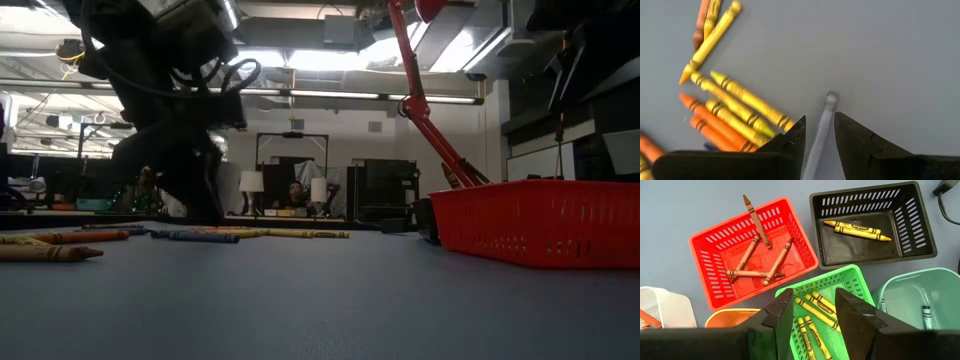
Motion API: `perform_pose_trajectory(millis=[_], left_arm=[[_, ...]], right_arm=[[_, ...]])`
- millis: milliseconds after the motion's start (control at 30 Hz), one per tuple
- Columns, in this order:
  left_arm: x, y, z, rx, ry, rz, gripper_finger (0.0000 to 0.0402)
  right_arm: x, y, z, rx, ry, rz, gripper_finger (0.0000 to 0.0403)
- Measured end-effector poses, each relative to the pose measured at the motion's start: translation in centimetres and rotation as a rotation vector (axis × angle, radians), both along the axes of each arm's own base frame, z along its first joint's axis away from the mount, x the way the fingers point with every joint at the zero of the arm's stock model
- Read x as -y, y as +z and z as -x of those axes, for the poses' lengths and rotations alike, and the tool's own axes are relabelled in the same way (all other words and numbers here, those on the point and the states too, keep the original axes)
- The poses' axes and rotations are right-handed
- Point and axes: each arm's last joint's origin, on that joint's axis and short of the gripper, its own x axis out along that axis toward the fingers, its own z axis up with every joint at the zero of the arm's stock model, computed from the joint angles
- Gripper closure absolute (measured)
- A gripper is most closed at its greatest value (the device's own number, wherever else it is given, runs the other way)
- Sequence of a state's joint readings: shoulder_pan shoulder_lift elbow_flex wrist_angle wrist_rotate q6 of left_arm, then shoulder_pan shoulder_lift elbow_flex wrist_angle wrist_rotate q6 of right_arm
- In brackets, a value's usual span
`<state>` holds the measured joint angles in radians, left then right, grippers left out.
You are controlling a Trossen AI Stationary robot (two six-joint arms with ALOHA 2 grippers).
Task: Sort crayons
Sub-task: Put the blue crayon into the orange bin
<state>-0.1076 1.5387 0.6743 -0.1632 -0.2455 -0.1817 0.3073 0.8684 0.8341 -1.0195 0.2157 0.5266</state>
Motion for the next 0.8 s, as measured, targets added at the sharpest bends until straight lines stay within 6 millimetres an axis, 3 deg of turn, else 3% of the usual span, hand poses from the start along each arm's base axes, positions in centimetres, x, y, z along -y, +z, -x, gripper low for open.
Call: perform_pose_trajectory(millis=[400, 800], left_arm=[[-0.3, -0.6, 1.1, -0.128, -0.003, 0.013, 0.0315], [-0.8, -1.4, 1.9, -0.146, 0.07, 0.074, 0.0315]], right_arm=[[0.0, 0.0, 0.0, 0.0, 0.0, 0.0, 0.026], [-0.2, 0.3, -0.5, 0.061, 0.0, -0.02, 0.026]])
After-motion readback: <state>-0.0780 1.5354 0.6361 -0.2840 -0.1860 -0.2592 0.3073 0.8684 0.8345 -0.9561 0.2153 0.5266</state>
